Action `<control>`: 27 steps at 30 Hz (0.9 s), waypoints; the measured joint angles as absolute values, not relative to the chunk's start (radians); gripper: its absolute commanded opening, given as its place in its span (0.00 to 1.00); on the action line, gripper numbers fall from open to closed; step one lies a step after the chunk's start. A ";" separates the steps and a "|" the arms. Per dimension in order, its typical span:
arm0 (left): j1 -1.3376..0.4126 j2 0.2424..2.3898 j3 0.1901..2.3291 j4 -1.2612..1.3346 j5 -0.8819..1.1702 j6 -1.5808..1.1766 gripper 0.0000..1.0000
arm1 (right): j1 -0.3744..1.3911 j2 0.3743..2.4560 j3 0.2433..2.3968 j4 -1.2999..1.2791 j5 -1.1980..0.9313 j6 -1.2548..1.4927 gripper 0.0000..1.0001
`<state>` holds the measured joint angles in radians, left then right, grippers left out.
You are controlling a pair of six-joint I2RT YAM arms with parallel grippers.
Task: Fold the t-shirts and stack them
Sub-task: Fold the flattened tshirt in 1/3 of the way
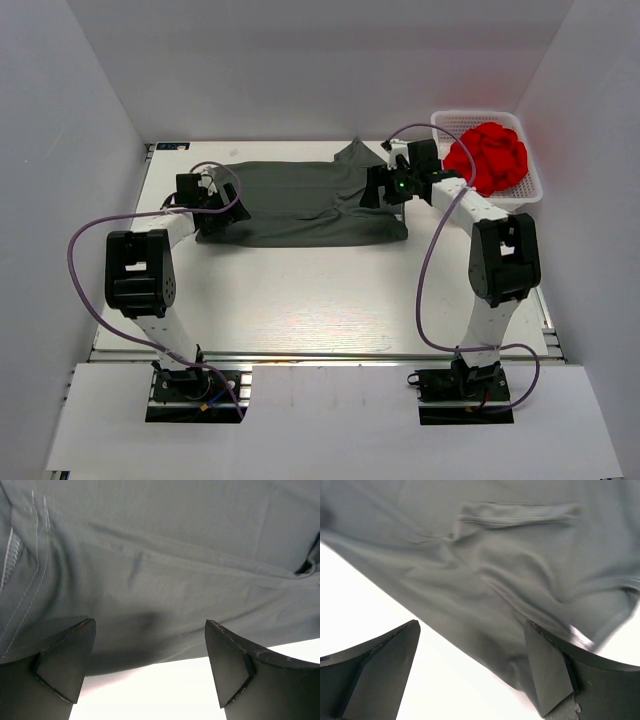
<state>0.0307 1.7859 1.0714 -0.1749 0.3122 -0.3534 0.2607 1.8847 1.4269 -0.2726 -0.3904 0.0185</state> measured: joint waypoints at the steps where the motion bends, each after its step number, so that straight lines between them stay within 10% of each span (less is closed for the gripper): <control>1: 0.031 1.786 1.077 -0.175 0.312 -0.355 1.00 | 0.265 1.890 1.427 -0.265 -0.413 0.024 0.90; 13: 0.031 1.860 1.091 -0.118 0.327 -0.390 1.00 | 0.266 2.082 1.414 -0.186 -0.482 0.129 0.90; 27: 0.022 1.338 0.579 -0.200 0.353 -0.497 1.00 | 0.304 1.542 0.757 -0.162 -0.462 0.200 0.90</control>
